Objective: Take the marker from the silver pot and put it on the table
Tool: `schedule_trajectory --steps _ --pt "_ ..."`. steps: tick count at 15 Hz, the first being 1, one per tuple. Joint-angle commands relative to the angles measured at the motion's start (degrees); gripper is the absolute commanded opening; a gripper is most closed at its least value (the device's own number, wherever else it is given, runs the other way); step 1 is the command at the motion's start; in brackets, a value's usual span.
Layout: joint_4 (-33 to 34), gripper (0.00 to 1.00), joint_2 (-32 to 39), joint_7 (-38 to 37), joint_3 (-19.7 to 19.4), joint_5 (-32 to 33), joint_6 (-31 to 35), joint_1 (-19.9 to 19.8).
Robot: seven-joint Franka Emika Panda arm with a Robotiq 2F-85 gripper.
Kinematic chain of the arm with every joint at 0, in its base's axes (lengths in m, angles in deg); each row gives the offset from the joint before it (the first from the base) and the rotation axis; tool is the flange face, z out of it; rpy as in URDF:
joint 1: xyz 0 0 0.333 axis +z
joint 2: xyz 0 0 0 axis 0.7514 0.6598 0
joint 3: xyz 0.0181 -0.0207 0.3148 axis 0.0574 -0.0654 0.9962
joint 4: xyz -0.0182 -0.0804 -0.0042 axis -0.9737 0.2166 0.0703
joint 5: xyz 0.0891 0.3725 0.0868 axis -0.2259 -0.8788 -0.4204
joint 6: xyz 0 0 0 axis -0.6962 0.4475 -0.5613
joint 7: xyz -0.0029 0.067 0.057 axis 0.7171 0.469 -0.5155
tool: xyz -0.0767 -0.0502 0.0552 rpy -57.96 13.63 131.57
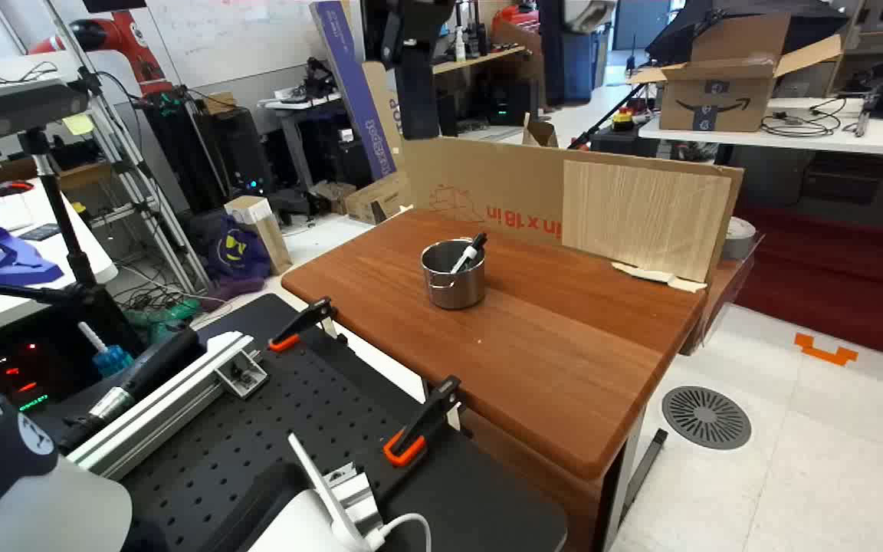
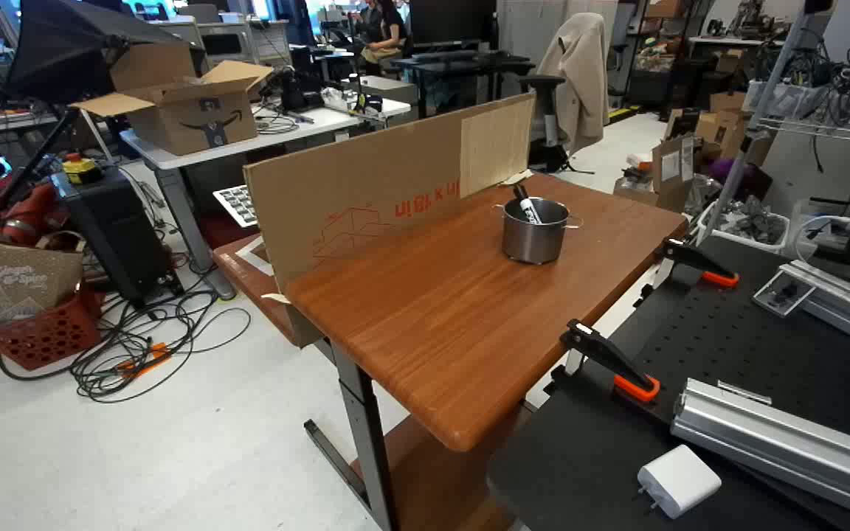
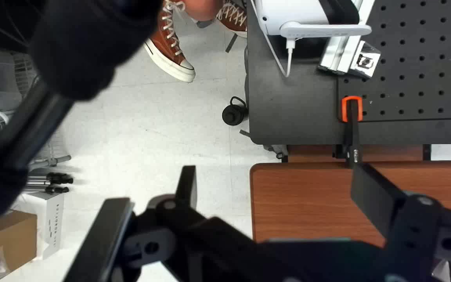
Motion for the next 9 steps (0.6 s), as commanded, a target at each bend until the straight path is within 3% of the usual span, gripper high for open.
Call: schedule_trajectory --steps 1,9 --pt "0.24 1.0 -0.06 -0.19 -0.58 0.2 -0.3 0.7" --pt "1.71 1.0 2.6 -1.19 -0.38 -0.4 -0.15 1.07"
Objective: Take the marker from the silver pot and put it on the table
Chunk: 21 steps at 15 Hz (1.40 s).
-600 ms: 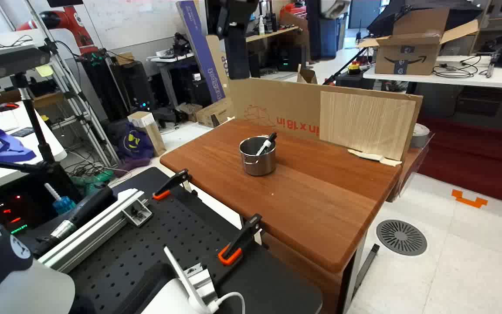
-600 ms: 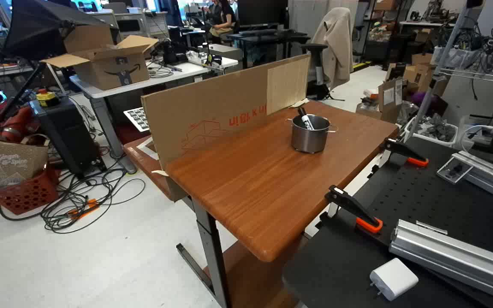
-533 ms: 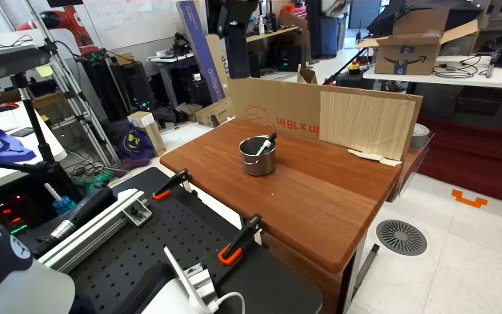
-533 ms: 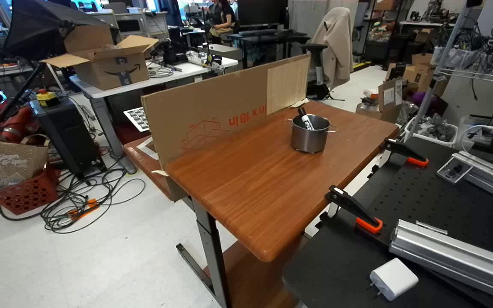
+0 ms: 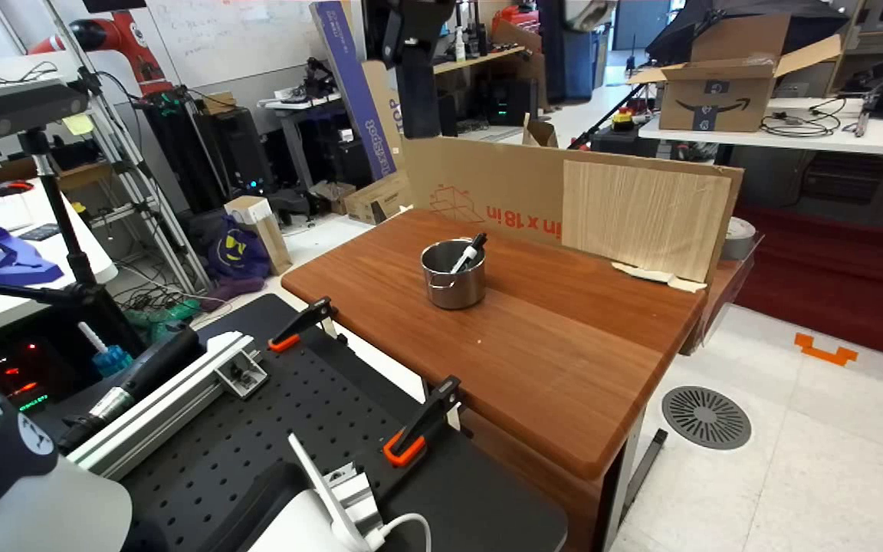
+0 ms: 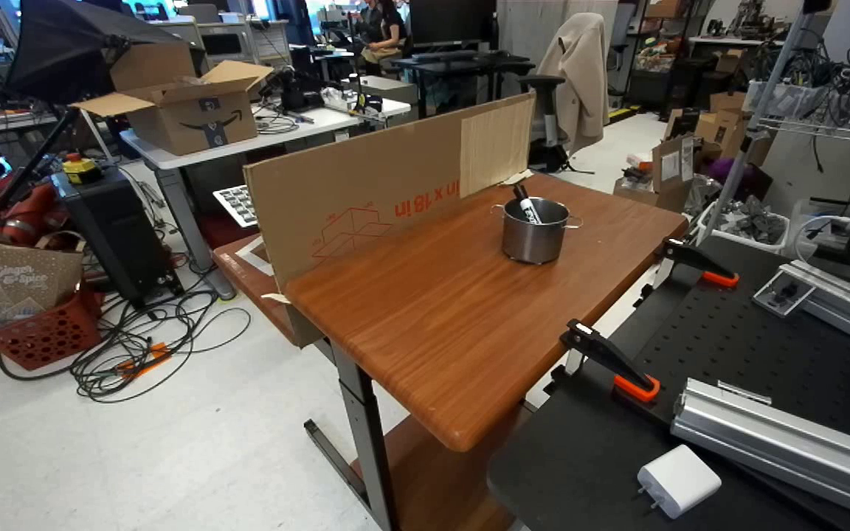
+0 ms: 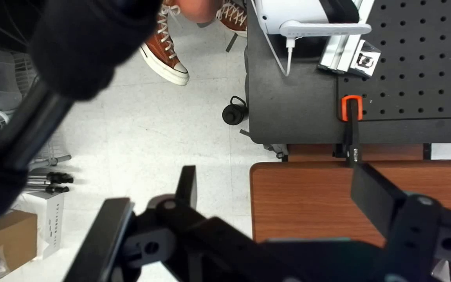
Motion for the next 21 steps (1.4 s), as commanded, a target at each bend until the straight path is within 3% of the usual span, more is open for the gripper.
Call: schedule_trajectory --steps 1,6,12,21 --pt "2.22 1.0 3.67 -1.36 -0.41 -1.3 -0.04 1.28" --pt "6.29 1.0 11.92 -3.78 0.41 -8.41 1.78 4.31" --pt "10.46 1.0 22.66 -14.07 4.51 -18.3 9.65 8.17" --pt "15.72 1.0 36.64 -27.28 8.77 -19.45 18.71 12.7"
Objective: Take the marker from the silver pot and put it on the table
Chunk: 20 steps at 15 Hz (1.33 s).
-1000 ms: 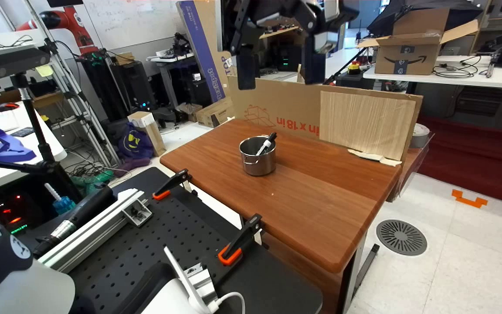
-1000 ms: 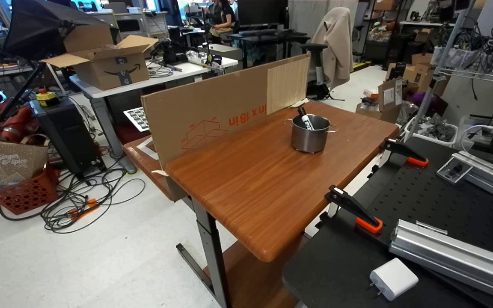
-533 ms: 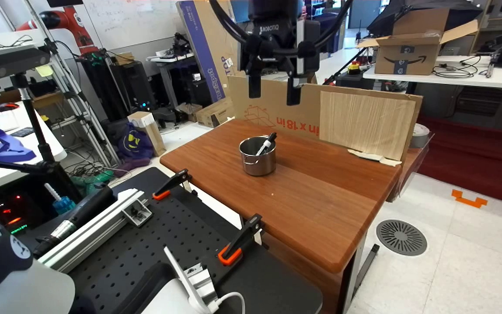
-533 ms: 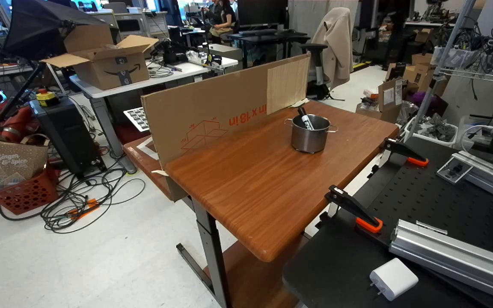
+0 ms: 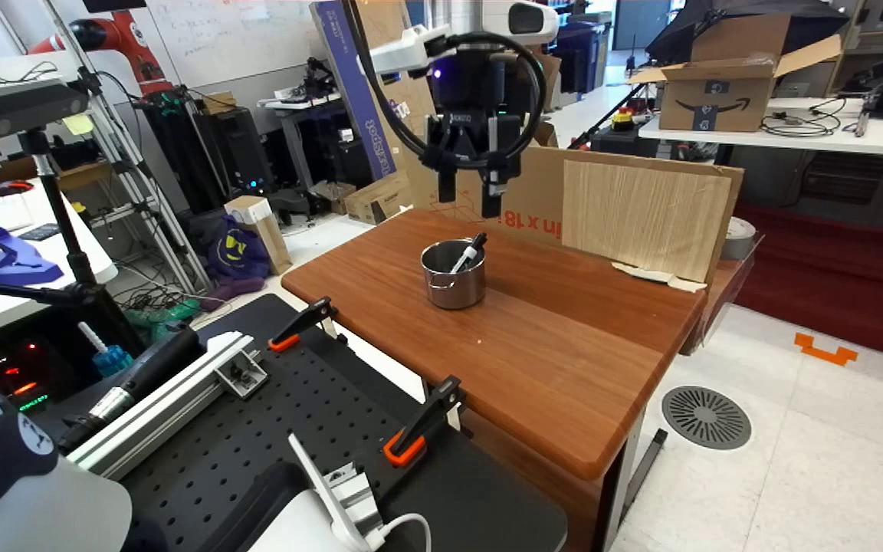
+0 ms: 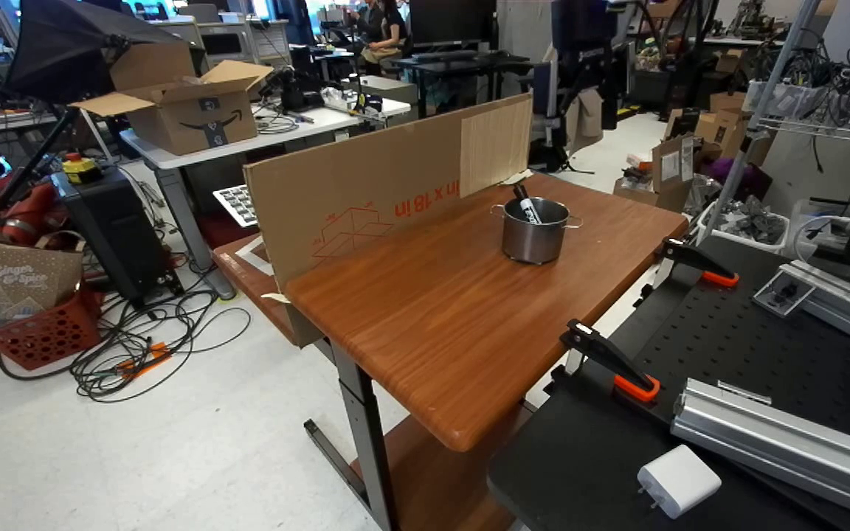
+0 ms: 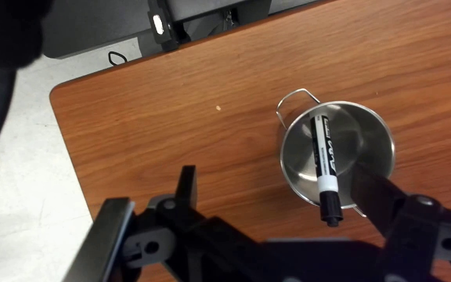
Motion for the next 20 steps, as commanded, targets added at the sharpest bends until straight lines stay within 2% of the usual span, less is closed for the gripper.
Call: schedule_trajectory --steps 1,10,11,12,14,20 --pt "3.42 1.0 5.06 -2.95 0.18 -1.56 2.54 1.07" --pt "9.96 1.0 14.9 -5.92 0.46 -3.19 6.63 3.27" --pt "10.44 0.97 15.5 -6.21 0.36 -2.96 6.8 3.49" --pt "10.74 0.73 15.98 -6.41 0.31 -2.83 6.97 3.67" --pt "11.31 0.71 16.64 -6.45 0.26 -2.69 6.91 3.91" --pt "11.64 0.25 16.75 -5.68 0.41 -3.05 6.55 3.83"
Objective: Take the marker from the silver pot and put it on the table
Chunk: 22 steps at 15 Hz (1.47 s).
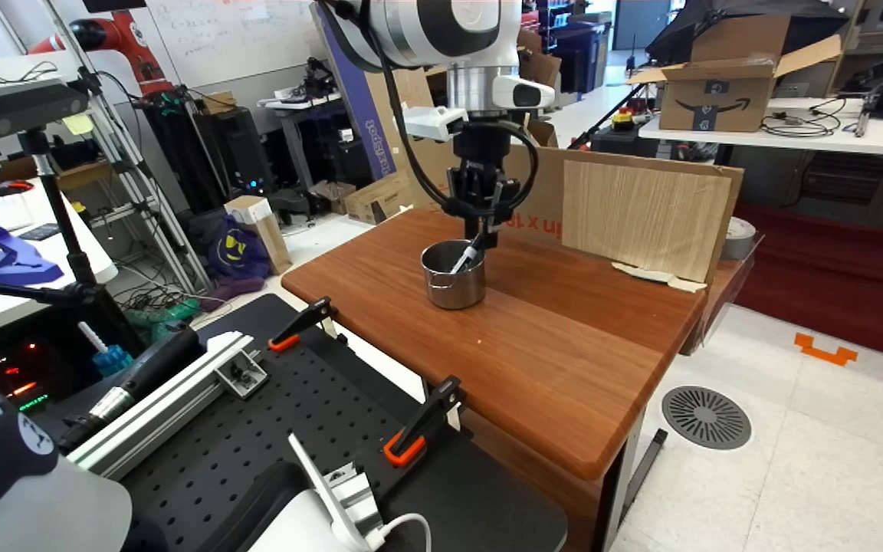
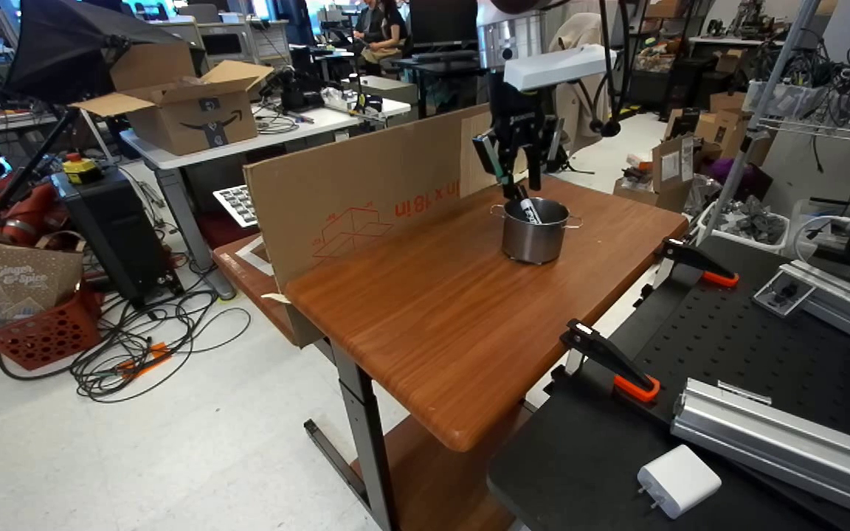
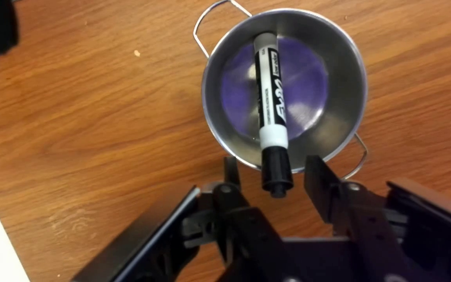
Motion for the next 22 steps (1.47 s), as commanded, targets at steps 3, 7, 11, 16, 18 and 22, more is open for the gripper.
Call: schedule_trajectory --steps 3,7,11,16,18,22 --pt "-0.2 0.02 -0.28 0.92 -0.4 -1.48 0.48 0.41" --pt "-1.86 0.05 -2.03 1.33 -0.33 -1.41 1.08 0.35" --pt "-5.43 0.05 -5.76 1.4 0.05 -0.74 2.47 0.98" --pt "-12.53 0.05 -12.36 0.16 0.92 0.7 7.1 3.33" --pt "-15.31 0.05 -15.51 0.21 1.28 0.5 8.98 3.78" --pt "-19.17 0.05 -21.55 0.83 1.89 -0.36 10.95 3.23"
